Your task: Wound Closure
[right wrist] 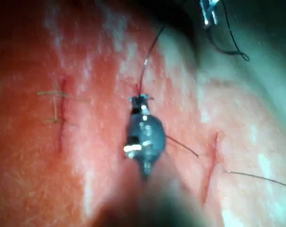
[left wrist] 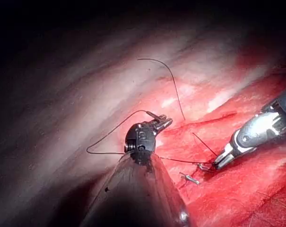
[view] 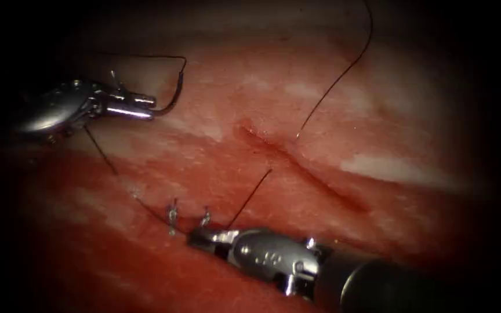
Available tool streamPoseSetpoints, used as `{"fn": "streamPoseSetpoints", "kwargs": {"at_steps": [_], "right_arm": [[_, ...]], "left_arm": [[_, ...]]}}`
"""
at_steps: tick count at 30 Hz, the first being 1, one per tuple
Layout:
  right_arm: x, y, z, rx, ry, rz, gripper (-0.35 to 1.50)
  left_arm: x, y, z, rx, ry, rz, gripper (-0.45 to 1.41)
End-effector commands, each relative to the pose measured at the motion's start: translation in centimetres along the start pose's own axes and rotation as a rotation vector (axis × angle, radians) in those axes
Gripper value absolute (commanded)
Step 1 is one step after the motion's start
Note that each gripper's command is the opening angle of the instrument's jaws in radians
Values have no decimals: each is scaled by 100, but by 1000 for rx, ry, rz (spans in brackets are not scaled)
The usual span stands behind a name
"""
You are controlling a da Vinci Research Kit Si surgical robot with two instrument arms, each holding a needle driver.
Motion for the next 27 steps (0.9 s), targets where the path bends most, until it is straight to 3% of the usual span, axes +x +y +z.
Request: {"fn": "streamPoseSetpoints", "kwargs": {"at_steps": [1, 6, 7, 9, 10, 13, 16, 20, 27], "right_arm": [[6, -7, 10, 8, -1, -3, -35], [16, -13, 12, 17, -4, -8, -35], [16, -10, 13, 16, -4, -11, -20], [13, 0, 13, -8, 22, -11, 51], [11, 5, 13, -24, 39, -7, 76], [2, 23, 10, -69, 105, 2, 96], [-13, 48, 0, -123, 118, 3, 114], [-28, 67, -12, -154, 114, 1, 118], [-50, 82, -31, -154, 109, -3, 91]], "left_arm": [[-6, -3, 7, -2, 0, -1, -45], [-9, -6, 7, 2, -1, 1, -45], [-9, -6, 7, 2, -1, 1, -45], [-9, -6, 7, 2, -1, 1, -45], [-9, -6, 7, 2, -1, 1, -45], [-9, -6, 7, 2, -2, 1, -45], [-9, -5, 6, 2, -2, 1, -45], [-9, -6, 6, 2, -2, 2, -45], [-11, -7, 7, 3, -2, 3, -45]]}}
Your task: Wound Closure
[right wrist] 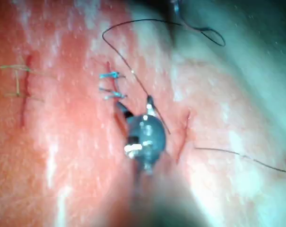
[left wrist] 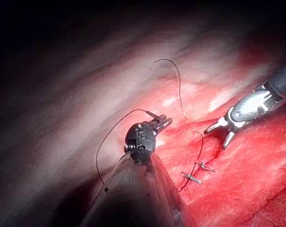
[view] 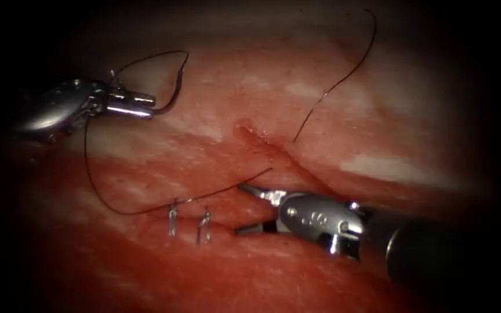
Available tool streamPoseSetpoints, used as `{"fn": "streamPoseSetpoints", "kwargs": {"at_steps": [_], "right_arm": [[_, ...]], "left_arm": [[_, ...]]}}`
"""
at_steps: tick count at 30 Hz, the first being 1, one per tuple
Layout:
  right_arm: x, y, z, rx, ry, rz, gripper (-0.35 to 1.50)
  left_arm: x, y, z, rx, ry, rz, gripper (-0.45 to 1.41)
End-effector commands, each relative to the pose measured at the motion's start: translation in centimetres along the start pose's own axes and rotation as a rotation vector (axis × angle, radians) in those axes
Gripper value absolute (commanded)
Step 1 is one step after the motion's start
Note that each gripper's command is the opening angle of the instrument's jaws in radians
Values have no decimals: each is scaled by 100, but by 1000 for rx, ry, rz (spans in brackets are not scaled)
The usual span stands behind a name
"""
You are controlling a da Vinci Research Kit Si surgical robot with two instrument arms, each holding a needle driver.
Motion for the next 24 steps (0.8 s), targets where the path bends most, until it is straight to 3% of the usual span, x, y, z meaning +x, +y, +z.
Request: {"fn": "streamPoseSetpoints", "kwargs": {"at_steps": [1, 11, 20, 24], "right_arm": [[-5, 3, 3, 2, 0, -2, 89], [-14, 10, -8, 49, -58, -12, 73], [-10, 32, 3, -19, -23, 13, 73], [-21, 37, 17, -39, -23, 9, 73]], "left_arm": [[-5, -2, 7, -1, 0, -1, -45], [-6, -3, 6, -1, 0, -1, -45], [-5, -3, 6, -1, 0, -1, -45], [-6, -2, 6, 0, 0, 0, -45]]}}
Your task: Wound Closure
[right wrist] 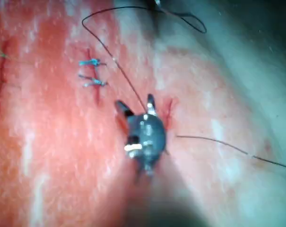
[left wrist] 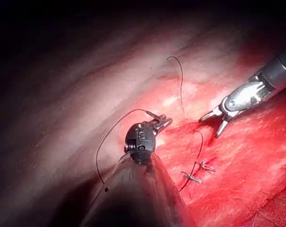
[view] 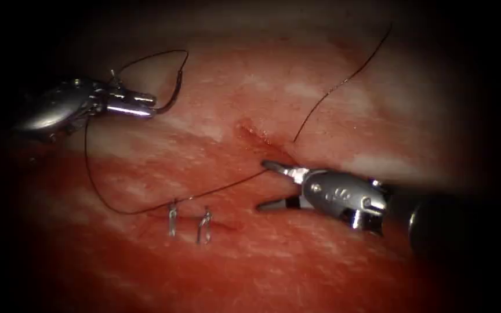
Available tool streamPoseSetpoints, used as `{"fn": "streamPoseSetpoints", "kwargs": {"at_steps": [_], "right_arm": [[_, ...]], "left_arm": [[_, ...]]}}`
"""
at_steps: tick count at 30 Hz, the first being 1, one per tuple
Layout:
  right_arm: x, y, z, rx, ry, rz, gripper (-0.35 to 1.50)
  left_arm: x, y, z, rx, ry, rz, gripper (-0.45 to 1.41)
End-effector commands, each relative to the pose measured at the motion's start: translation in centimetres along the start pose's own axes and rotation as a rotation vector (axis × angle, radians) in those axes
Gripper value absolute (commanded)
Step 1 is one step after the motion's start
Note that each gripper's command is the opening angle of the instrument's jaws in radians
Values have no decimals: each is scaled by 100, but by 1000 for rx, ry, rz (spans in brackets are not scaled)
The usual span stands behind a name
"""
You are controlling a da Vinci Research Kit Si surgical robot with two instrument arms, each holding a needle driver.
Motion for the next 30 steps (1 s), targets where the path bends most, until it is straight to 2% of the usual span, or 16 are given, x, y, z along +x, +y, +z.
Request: {"fn": "streamPoseSetpoints", "kwargs": {"at_steps": [1, 5, 7, 9, 17, 25, 30], "right_arm": [[-7, 1, 16, -3, 1, -5, 73], [-21, -1, 30, -16, -3, -16, 66], [-27, -3, 37, -16, -16, -24, 29], [-31, -5, 42, 18, -35, -31, -35], [-23, -14, 42, 74, -82, -30, -35], [-4, -55, 28, 97, -64, -35, -35], [17, -85, 17, 116, -51, -31, -35]], "left_arm": [[-5, -2, 7, -1, 1, -1, -45], [-5, -2, 8, 0, 1, 0, -45], [-5, -2, 8, 0, 0, 0, -45], [-5, -2, 8, 0, 1, 0, -45], [-6, -2, 7, -1, 1, 0, -45], [-6, -3, 7, 0, 0, 1, -45], [-7, -3, 8, 0, 0, 1, -45]]}}
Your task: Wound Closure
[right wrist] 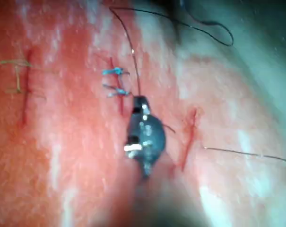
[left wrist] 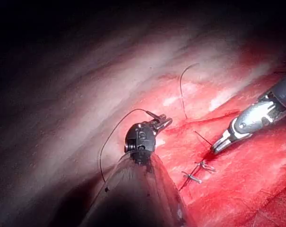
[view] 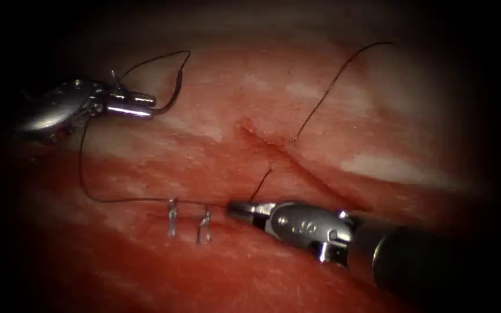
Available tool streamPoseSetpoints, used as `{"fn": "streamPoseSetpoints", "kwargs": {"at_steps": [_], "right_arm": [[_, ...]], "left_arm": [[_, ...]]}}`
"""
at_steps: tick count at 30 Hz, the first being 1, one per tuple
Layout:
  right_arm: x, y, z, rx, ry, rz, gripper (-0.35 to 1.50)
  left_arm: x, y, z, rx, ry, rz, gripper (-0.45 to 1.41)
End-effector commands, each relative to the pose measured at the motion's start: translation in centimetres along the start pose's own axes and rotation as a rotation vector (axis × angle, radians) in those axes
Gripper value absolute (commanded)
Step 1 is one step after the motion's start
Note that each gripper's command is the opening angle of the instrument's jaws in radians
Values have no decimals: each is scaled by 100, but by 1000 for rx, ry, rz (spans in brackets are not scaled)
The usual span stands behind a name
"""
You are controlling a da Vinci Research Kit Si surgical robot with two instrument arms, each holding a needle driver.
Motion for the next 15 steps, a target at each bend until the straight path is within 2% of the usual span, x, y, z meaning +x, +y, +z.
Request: {"fn": "streamPoseSetpoints", "kwargs": {"at_steps": [1, 6, 15], "right_arm": [[10, -12, 8, 10, 8, -1, -35], [25, -23, 8, 27, 21, 1, -35], [64, -66, 10, 90, 51, -11, -35]], "left_arm": [[-5, -3, 7, -1, 1, -1, -45], [-5, -3, 7, -1, 1, 0, -45], [-6, -4, 7, -1, 0, 0, -45]]}}
